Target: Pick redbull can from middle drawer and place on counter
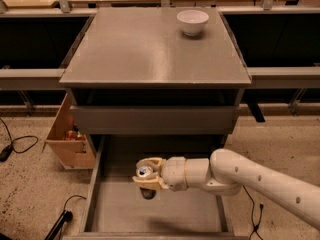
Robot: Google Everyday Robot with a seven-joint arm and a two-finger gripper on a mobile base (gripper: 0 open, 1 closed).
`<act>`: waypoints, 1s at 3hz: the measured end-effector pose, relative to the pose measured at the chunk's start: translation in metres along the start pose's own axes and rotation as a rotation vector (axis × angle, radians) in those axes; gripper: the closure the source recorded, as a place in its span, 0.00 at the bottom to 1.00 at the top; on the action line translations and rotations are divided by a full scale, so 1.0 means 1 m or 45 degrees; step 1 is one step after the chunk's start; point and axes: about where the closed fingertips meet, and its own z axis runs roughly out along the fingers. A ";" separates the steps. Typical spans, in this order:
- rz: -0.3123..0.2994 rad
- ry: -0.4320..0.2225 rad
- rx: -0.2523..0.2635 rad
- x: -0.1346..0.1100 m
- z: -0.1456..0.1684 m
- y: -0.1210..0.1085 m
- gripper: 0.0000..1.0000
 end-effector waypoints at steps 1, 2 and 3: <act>0.057 -0.047 -0.011 -0.109 -0.035 0.013 1.00; 0.016 -0.053 0.075 -0.230 -0.075 -0.003 1.00; -0.084 -0.003 0.230 -0.340 -0.100 -0.030 1.00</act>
Offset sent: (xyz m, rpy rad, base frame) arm 0.0323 -0.0235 0.4875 -0.1349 -0.2523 -0.1508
